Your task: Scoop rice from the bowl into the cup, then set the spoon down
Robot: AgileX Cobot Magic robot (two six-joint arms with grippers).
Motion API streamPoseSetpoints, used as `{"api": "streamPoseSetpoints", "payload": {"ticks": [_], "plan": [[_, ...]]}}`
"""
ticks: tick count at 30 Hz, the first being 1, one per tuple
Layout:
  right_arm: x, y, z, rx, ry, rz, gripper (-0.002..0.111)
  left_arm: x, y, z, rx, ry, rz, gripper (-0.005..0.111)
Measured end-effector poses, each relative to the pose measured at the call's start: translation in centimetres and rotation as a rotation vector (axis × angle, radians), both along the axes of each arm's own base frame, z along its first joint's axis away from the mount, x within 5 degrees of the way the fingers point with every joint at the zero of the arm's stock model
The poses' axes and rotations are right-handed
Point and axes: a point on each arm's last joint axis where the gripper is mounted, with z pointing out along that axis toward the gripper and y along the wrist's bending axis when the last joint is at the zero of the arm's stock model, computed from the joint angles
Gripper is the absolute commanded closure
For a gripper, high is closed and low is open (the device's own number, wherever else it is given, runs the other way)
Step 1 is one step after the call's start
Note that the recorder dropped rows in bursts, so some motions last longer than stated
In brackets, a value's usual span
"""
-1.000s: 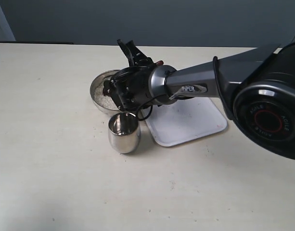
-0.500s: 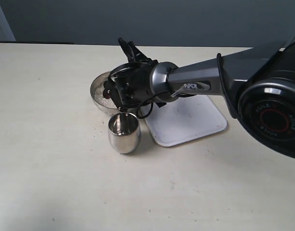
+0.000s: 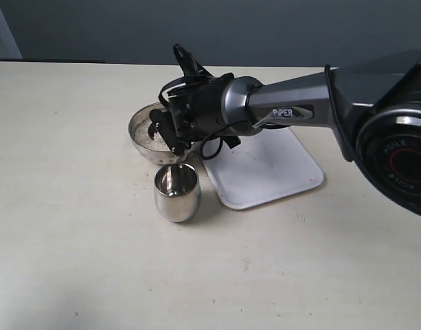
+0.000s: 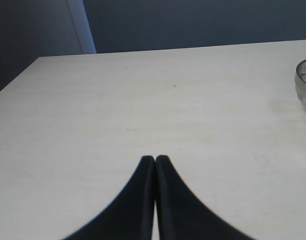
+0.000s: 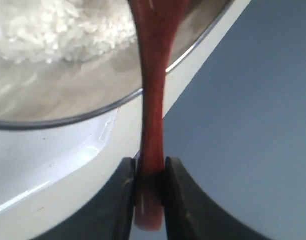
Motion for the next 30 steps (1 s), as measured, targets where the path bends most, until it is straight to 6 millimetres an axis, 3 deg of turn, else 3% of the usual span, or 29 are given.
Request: {"api": "streamPoseSetpoints", "payload": {"ticks": [9,19,30], "plan": [[-0.2,-0.8,-0.2,0.024,0.141,-0.043,0.109,0.0,0.0,0.0,0.000,0.000,0.000,0.106],[-0.2,-0.7,0.8,0.072,0.164,-0.091,0.109,0.0,0.0,0.0,0.000,0.000,0.000,0.106],[0.0,-1.9,0.4,0.110,0.241,-0.207,0.109,0.0,0.0,0.0,0.000,0.000,0.000,0.106]]}}
